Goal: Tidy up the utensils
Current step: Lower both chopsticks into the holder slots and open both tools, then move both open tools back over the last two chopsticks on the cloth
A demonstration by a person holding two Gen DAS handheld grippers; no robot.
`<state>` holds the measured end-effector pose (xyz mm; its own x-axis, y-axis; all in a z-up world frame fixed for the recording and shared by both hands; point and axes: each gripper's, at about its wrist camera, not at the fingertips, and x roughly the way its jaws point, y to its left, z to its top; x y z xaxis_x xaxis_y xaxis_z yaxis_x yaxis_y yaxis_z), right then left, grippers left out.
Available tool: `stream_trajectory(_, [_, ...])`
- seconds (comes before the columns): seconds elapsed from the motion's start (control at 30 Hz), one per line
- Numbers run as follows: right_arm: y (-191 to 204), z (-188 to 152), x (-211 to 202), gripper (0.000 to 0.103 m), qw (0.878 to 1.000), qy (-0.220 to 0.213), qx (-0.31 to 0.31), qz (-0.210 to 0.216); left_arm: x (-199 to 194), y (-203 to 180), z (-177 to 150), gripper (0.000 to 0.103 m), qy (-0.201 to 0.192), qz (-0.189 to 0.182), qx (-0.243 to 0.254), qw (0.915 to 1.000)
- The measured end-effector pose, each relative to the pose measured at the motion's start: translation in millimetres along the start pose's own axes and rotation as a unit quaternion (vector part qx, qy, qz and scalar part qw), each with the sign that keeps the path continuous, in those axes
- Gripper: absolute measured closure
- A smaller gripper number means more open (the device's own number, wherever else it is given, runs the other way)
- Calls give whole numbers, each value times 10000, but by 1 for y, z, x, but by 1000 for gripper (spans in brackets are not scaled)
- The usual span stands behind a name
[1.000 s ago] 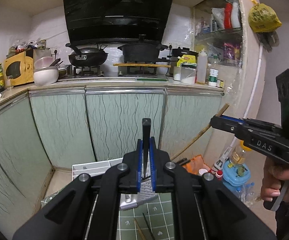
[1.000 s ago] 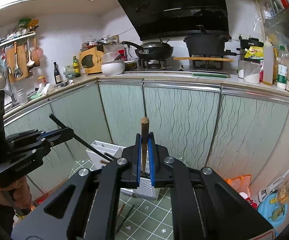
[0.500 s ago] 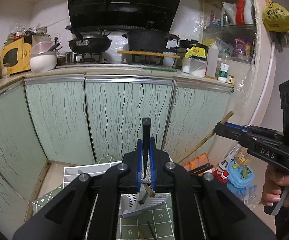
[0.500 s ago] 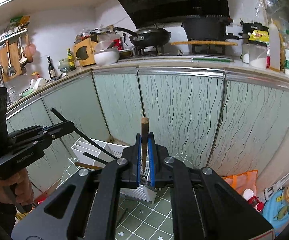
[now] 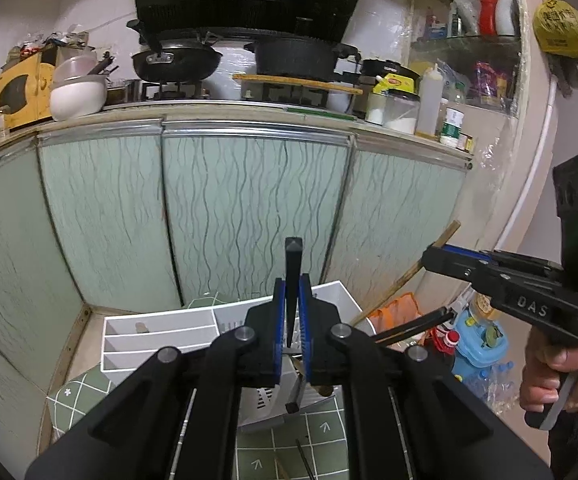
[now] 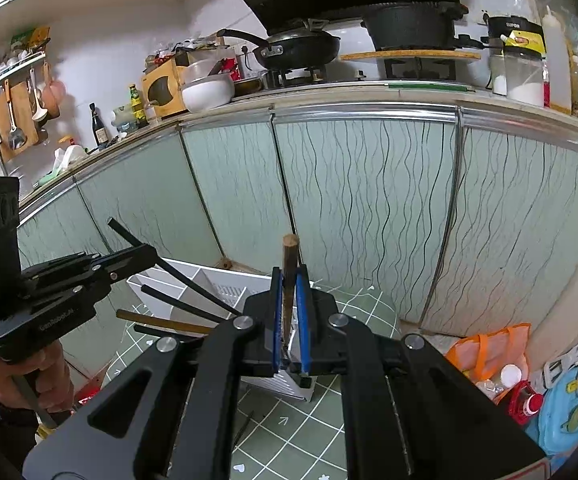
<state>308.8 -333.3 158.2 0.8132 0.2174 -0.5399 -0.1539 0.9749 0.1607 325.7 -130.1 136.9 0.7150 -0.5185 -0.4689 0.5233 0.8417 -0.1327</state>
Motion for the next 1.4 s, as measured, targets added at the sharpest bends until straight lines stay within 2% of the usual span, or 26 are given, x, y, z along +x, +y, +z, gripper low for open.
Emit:
stream_trajectory(0.03, [-2, -2, 0, 65, 10000, 11, 4, 1, 0, 0, -2, 83, -11, -27, 6, 10000])
stream_trajectory(0.07, [-3, -3, -1, 54, 10000, -12, 9, 5, -1, 0, -3, 50, -23, -40, 27, 10000])
stream_trajectory(0.1, [-5, -6, -4, 38, 10000, -77, 16, -31, -4, 1, -5, 12, -89, 28, 43, 9999])
stream_trajectory(0.13, [-7, -8, -6, 34, 9999, -107, 13, -46, -8, 0, -6, 6, -209, 133, 61, 9997])
stream_trajectory(0.17, [-10, -10, -9, 34, 9999, -112, 34, -28, -15, 0, -8, 7, -368, 130, 100, 9992])
stream_trajectory(0.23, [-14, -13, -14, 20, 9998, -163, 85, -16, -20, 2, -9, 7, -312, 143, 124, 9993])
stream_trajectory(0.3, [-16, -18, -21, 16, 9998, -212, 66, 0, -23, 5, -10, 5, -282, 209, 140, 9993])
stream_trajectory(0.37, [-15, -22, -27, 7, 9997, -254, 20, -19, -28, 6, -13, 4, -261, 225, 172, 9993])
stream_trajectory(0.77, [-4, -46, -47, 7, 9995, -138, -199, -213, -62, 5, -34, 4, -244, 451, 167, 9985])
stream_trajectory(1.03, [17, -66, -60, 7, 9976, -103, -494, -473, -83, -8, -46, 4, -266, 703, 434, 9962])
stream_trajectory(1.23, [32, -82, -72, 7, 9957, -69, -683, -614, -98, -11, -59, 4, -274, 702, 383, 9964])
stream_trajectory(1.4, [40, -97, -82, 7, 9948, -43, -733, -703, -106, -10, -74, 4, -183, 590, 123, 9980])
